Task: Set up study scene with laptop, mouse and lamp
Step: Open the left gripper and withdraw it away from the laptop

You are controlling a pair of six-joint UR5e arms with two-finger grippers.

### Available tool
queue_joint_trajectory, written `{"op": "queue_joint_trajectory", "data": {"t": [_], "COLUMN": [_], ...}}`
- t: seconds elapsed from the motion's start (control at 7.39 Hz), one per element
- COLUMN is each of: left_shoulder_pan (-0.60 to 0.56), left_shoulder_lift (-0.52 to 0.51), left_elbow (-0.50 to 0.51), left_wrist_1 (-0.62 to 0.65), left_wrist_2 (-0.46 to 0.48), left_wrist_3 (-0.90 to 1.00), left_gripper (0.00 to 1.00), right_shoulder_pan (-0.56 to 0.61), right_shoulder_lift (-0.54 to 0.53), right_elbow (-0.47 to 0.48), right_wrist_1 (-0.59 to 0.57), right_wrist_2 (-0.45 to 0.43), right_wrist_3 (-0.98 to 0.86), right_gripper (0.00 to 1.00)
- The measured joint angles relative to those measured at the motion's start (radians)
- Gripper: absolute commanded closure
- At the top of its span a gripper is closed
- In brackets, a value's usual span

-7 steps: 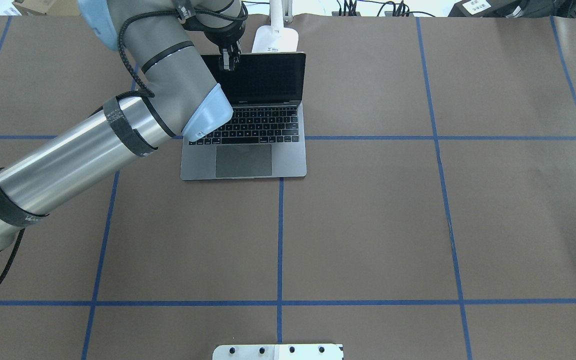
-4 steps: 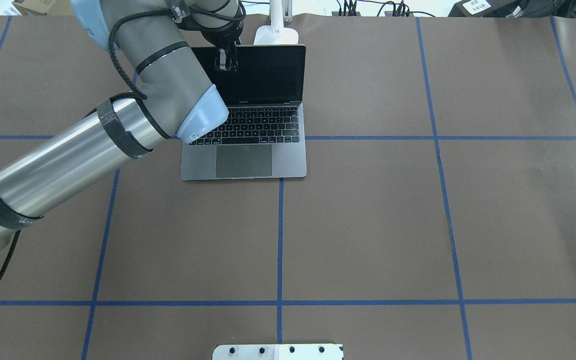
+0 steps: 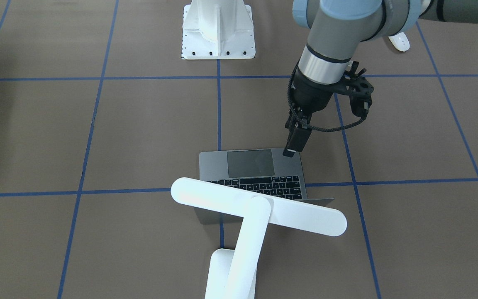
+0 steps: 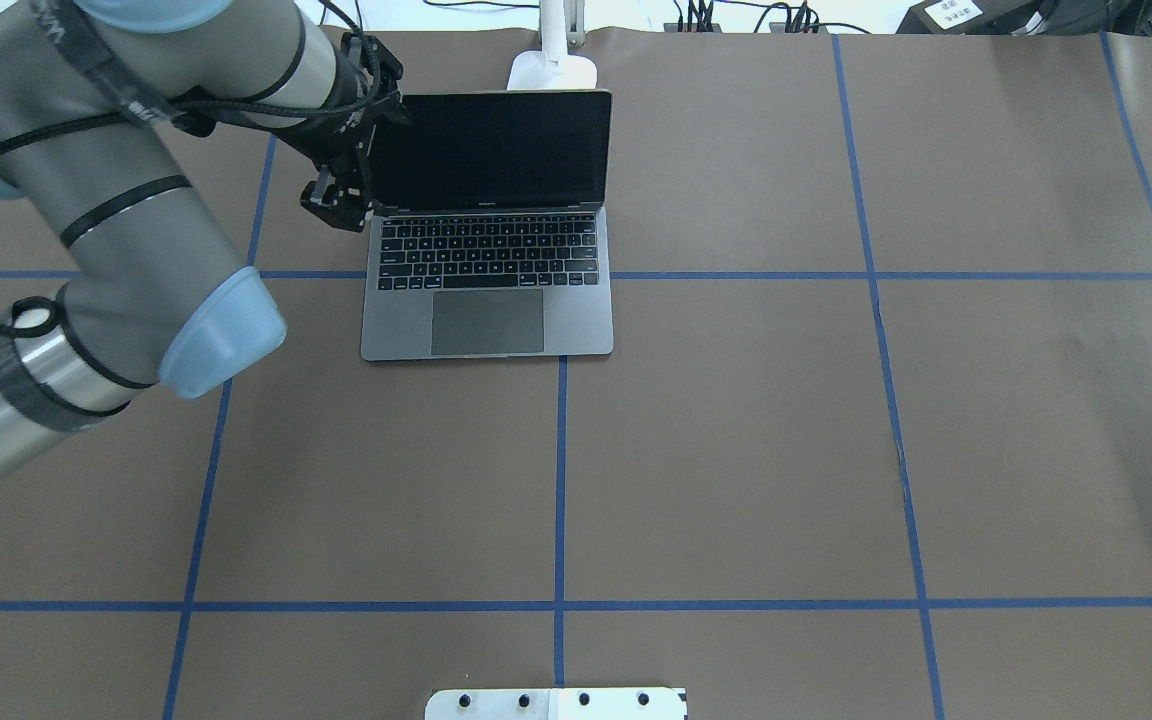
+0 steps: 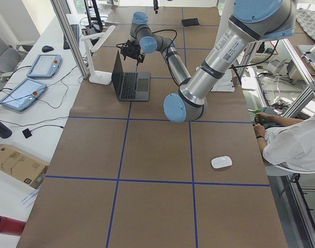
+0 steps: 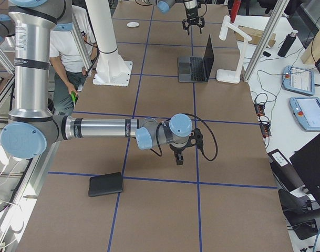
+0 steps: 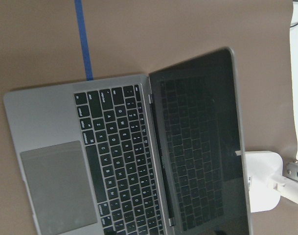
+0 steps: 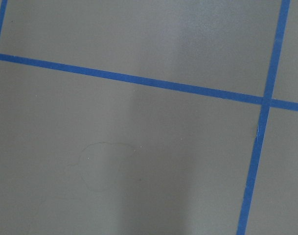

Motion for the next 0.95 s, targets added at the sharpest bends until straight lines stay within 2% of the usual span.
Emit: {"op": "queue_joint_trajectory", "data": {"t": [0.41, 0.68, 0.95], "left_shoulder_pan": [0.001, 0.001, -0.001], "left_shoulder_lift": [0.289, 0.453, 0.514], "left_elbow": [-0.248, -0.343, -0.379], "left_wrist_1": [-0.001, -0.004, -0.007], "left_wrist_2": [-0.033, -0.084, -0.103], "left_wrist_3": [0.486, 0.788, 0.916], "left_gripper": [0.00, 0.00, 0.00], "right_shoulder_pan": [0.000, 0.003, 0.010], "right_shoulder_lift": [-0.006, -0.022, -0.061], "right_elbow": [0.008, 0.006, -0.006], "right_wrist_1": [0.000, -0.005, -0.015], "right_wrist_2": [0.007, 0.021, 0.032], "right_wrist_3": [-0.023, -0.134, -0.319], "right_gripper": [0.01, 0.01, 0.01]}}
